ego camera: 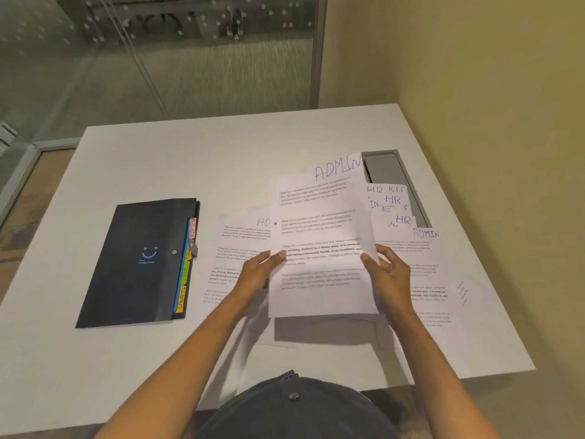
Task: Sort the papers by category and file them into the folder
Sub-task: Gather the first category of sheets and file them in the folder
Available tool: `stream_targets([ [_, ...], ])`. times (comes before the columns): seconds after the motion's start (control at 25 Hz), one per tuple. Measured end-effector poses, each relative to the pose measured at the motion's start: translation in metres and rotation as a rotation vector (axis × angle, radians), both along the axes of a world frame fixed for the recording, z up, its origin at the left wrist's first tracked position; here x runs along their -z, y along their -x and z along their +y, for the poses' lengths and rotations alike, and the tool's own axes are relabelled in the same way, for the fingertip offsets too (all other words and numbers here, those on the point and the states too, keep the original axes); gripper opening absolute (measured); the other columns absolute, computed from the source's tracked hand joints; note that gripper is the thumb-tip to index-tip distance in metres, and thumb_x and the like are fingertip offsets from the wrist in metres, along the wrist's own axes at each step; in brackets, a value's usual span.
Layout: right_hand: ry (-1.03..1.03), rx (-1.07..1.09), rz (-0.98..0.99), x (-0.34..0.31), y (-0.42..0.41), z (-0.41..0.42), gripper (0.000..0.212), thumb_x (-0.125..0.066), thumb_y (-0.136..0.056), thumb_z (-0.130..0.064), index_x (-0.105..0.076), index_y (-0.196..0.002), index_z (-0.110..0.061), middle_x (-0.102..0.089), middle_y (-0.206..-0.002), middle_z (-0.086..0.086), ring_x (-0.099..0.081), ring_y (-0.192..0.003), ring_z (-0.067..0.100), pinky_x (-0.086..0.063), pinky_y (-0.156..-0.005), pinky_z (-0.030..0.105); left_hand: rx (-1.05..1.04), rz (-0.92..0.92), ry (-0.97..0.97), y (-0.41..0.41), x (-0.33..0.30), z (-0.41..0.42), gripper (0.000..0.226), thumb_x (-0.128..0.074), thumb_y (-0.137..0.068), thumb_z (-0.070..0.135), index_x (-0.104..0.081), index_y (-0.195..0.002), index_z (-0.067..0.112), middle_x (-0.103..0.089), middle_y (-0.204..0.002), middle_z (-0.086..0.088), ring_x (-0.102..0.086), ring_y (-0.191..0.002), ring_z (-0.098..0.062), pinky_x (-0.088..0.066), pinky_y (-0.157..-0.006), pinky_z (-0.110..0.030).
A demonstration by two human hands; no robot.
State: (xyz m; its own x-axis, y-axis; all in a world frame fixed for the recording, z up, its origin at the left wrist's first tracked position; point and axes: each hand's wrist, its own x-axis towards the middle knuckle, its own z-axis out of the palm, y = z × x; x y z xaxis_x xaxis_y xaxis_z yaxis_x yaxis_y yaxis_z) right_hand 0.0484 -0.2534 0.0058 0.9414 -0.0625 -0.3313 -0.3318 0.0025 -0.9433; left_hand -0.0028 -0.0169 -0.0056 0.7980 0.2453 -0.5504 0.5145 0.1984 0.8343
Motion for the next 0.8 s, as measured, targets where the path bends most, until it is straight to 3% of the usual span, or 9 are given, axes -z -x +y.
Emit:
stream_targets([
  [0.08, -0.039, -0.063, 0.019, 0.003, 0.005, 0.018, 0.012, -0.067, -0.091, -0.01, -0.064, -0.099, -0.018, -0.077, -0.09, 0.003, -0.074, -0.077, 0.018, -0.057, -0.06, 0.027, 0.023, -0.034, 0.093, 0.004, -0.01, 0.017, 0.027, -0.066, -0.088, 0.019, -0.065, -0.114, 0.013, -0.072, -0.108, -0.005, -0.069, -0.097, -0.022, -0.054, -0.084, -0.032],
  [0.16, -0.092, -0.124, 0.032, 0.011, 0.01, 0.04, 0.01, -0.065, -0.092, -0.007, -0.064, -0.1, -0.012, -0.077, -0.091, 0.006, -0.074, -0.079, 0.018, -0.057, -0.064, 0.027, 0.01, -0.051, 0.058, 0.012, -0.012, 0.039, 0.029, -0.064, -0.088, 0.011, -0.064, -0.117, 0.012, -0.07, -0.112, -0.004, -0.068, -0.101, -0.022, -0.051, -0.092, -0.036],
  [0.28, -0.092, -0.179, 0.101, 0.02, 0.013, 0.073, 0.011, -0.063, -0.095, -0.022, -0.067, -0.096, -0.012, -0.073, -0.089, -0.001, -0.068, -0.081, 0.012, -0.05, -0.069, 0.018, -0.09, -0.051, -0.036, 0.027, -0.01, 0.073, 0.032, -0.062, -0.089, 0.006, -0.062, -0.12, 0.011, -0.07, -0.112, -0.003, -0.067, -0.103, -0.022, -0.049, -0.096, -0.038],
  [0.4, 0.013, -0.202, 0.256, 0.046, 0.017, 0.105, 0.02, -0.059, -0.094, -0.033, -0.069, -0.095, -0.015, -0.071, -0.087, 0.001, -0.065, -0.073, 0.017, -0.053, -0.066, 0.033, -0.173, -0.013, -0.101, 0.044, -0.009, 0.111, 0.026, -0.059, -0.09, 0.004, -0.063, -0.116, 0.009, -0.07, -0.109, -0.009, -0.068, -0.096, -0.027, -0.051, -0.091, -0.041],
  [0.48, 0.292, -0.303, 0.225, 0.065, 0.025, 0.125, 0.03, -0.059, -0.088, -0.037, -0.066, -0.112, -0.02, -0.072, -0.106, 0.002, -0.069, -0.091, 0.022, -0.054, -0.087, 0.041, -0.199, 0.009, -0.138, 0.056, -0.009, 0.135, 0.023, -0.059, -0.09, 0.005, -0.064, -0.112, 0.01, -0.07, -0.108, -0.011, -0.069, -0.094, -0.028, -0.051, -0.089, -0.042],
  [0.56, 0.626, -0.457, 0.14, 0.078, 0.033, 0.141, 0.051, -0.057, -0.09, -0.04, -0.052, -0.134, -0.016, -0.06, -0.13, 0.002, -0.061, -0.115, 0.027, -0.045, -0.098, 0.038, -0.211, 0.011, -0.162, 0.065, -0.01, 0.153, 0.025, -0.059, -0.09, 0.005, -0.063, -0.115, 0.009, -0.07, -0.106, -0.01, -0.068, -0.093, -0.027, -0.051, -0.087, -0.041],
  [0.64, 0.848, -0.491, 0.046, 0.085, 0.038, 0.154, 0.057, -0.055, -0.092, -0.048, -0.046, -0.133, -0.009, -0.051, -0.132, 0.006, -0.056, -0.116, 0.031, -0.044, -0.092, 0.039, -0.222, 0.006, -0.165, 0.071, -0.01, 0.167, 0.028, -0.059, -0.091, 0.005, -0.062, -0.119, 0.007, -0.07, -0.105, -0.007, -0.068, -0.094, -0.025, -0.051, -0.087, -0.041],
  [0.8, 1.149, -0.449, -0.018, 0.098, 0.043, 0.177, 0.067, -0.056, -0.084, -0.065, -0.049, -0.12, -0.008, -0.051, -0.118, 0.006, -0.055, -0.106, 0.027, -0.044, -0.085, 0.039, -0.225, 0.008, -0.154, 0.079, -0.012, 0.183, 0.026, -0.058, -0.091, 0.006, -0.062, -0.117, 0.01, -0.07, -0.106, -0.005, -0.068, -0.096, -0.025, -0.051, -0.088, -0.041],
])
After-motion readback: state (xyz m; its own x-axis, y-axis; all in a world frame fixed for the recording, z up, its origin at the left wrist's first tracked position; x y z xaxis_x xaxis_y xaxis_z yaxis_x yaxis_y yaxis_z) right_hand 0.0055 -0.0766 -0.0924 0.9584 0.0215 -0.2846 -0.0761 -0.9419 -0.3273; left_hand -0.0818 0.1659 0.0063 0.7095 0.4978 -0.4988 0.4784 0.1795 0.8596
